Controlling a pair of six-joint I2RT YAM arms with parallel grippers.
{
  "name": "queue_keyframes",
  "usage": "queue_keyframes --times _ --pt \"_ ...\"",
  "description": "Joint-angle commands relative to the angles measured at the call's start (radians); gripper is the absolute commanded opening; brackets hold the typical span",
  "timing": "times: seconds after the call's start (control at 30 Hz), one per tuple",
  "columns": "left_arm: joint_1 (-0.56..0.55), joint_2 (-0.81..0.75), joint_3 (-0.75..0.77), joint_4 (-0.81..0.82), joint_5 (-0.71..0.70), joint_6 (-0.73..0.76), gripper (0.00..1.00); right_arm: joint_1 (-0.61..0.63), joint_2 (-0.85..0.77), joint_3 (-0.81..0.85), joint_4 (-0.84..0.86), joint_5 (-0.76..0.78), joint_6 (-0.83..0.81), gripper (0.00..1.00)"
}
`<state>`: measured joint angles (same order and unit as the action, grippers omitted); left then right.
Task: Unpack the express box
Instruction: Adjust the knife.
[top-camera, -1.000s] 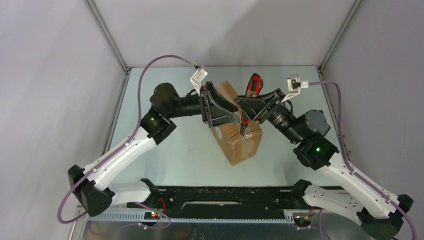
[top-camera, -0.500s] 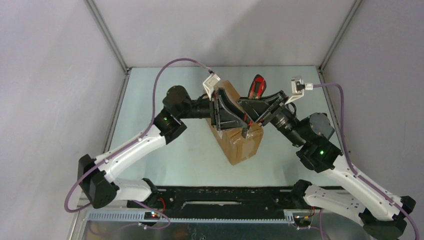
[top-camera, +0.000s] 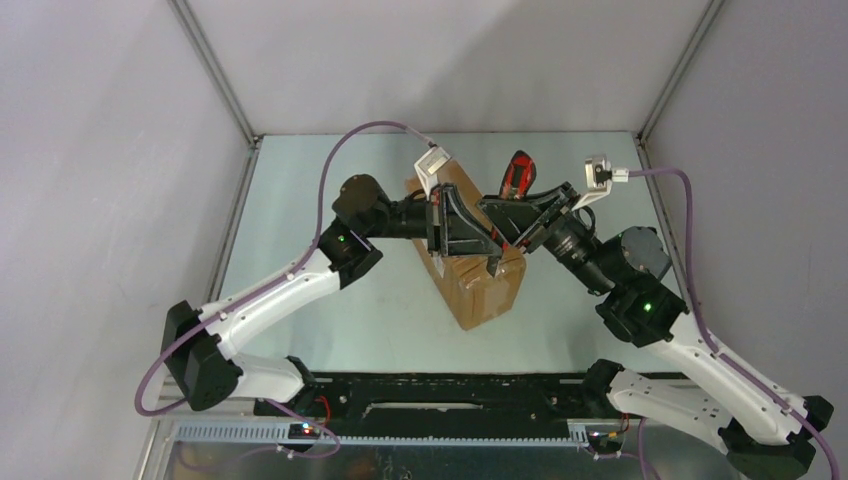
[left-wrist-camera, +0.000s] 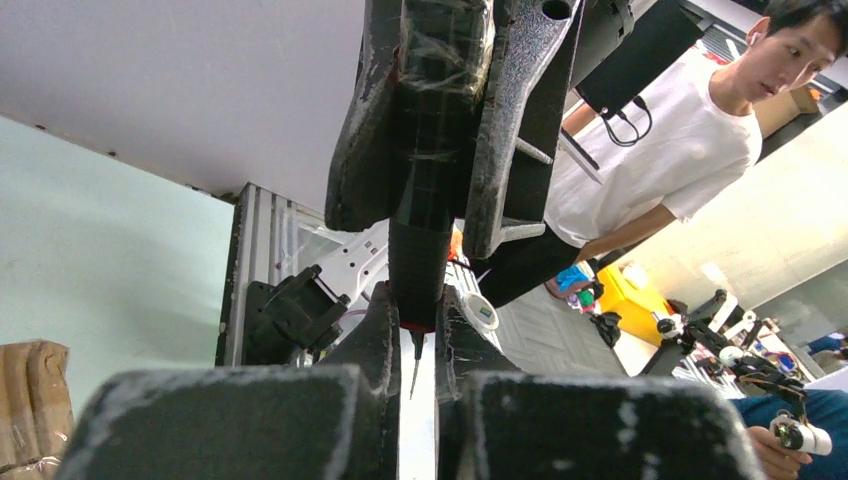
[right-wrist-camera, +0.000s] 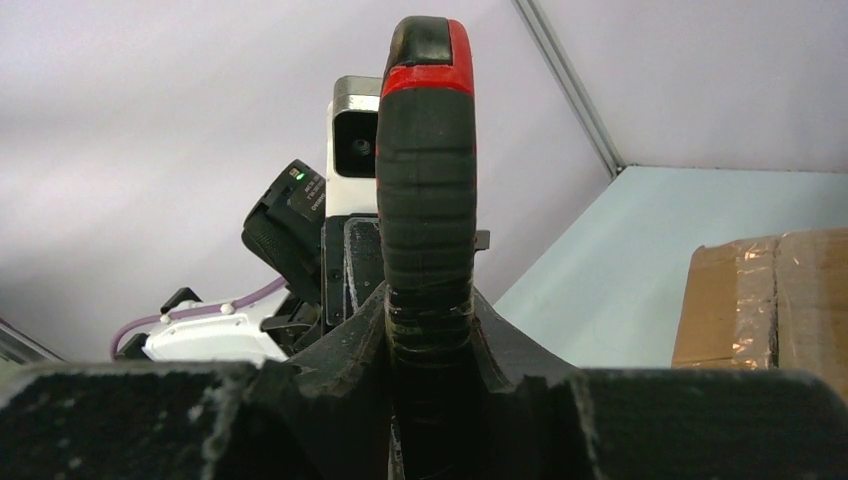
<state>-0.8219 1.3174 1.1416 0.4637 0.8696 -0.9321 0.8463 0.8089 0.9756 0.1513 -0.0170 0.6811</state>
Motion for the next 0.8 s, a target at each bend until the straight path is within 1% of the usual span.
queue_keyframes --times 0.0,0.27,0.43,0.77 --pt "0.003 -0.016 0.006 0.017 -0.047 0.041 0.0 -0.01 -0.034 0.007 0.025 -0.009 0.037 0.0" --pt "0.005 -0.031 0.019 -0.09 -0.044 0.113 0.0 -0.041 -0.051 -0.014 0.03 -0.033 0.066 0.0" --pt "0.005 -0.036 0.025 -0.125 -0.041 0.136 0.0 -0.056 -0.056 -0.021 0.043 -0.043 0.078 0.0" --pt "0.042 -0.072 0.028 -0.261 -0.055 0.223 0.0 -0.07 -0.1 -0.029 0.0 -0.05 0.078 0.0"
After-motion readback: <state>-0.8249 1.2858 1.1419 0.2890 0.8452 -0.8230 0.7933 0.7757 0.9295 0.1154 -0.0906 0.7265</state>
